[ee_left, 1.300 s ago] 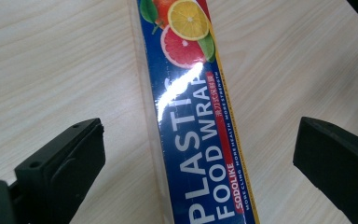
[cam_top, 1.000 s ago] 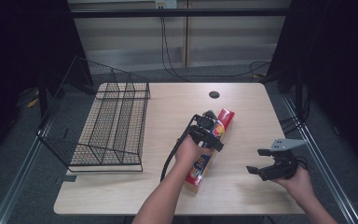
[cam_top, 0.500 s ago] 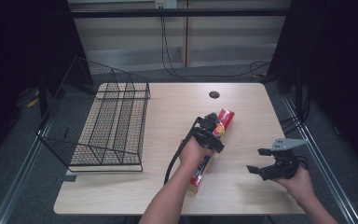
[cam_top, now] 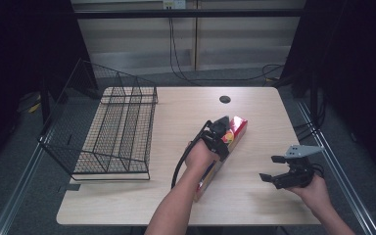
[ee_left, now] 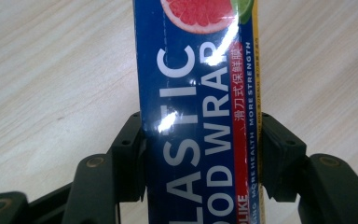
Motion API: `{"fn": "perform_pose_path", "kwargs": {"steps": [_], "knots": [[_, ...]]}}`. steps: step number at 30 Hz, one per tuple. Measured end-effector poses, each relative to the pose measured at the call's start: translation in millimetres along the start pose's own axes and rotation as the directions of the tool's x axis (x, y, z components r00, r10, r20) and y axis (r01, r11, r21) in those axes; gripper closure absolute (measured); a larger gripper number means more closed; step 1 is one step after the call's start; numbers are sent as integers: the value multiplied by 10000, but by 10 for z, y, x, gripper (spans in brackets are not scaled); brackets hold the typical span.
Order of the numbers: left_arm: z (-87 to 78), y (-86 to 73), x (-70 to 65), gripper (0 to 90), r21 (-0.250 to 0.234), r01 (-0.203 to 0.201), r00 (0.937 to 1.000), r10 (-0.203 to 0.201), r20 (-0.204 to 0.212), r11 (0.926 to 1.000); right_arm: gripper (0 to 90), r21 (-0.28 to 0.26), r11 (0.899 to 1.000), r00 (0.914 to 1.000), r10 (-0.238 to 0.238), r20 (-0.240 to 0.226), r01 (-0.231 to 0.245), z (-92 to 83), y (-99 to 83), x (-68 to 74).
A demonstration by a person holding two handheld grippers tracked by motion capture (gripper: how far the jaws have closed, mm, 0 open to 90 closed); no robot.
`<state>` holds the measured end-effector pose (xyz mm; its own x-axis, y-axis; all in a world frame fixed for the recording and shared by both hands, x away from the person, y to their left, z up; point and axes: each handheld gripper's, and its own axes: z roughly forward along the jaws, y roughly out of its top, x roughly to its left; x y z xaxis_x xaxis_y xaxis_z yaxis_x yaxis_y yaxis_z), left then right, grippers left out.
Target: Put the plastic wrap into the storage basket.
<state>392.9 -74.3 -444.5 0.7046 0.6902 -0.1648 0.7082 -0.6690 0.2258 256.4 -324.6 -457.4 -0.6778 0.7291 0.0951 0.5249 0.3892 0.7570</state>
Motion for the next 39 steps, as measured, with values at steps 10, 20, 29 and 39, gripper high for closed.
{"fn": "perform_pose_path", "kwargs": {"steps": [10, 20, 29, 39], "knots": [[-252, -33, 152, 441, 129, 392, 9992, -394, 94, 9991, 98, -43, 10000, 10000, -32, -5, 32, 5, 3, 0], [-529, -75, 305, 442, -97, 776, 9969, -777, -102, 9969, 85, -59, 10000, 10000, 9, 7, -9, 13, 7, 2], [-783, -123, 449, 442, -111, 1147, 9932, -1149, -214, 9933, 76, -87, 10000, 10000, -21, -42, 21, 26, 8, 9], [-950, -151, 526, 442, -208, 1444, 9892, -1448, -219, 9893, 70, -176, 9998, 9999, -125, -111, 123, 38, 10, 8]]}}
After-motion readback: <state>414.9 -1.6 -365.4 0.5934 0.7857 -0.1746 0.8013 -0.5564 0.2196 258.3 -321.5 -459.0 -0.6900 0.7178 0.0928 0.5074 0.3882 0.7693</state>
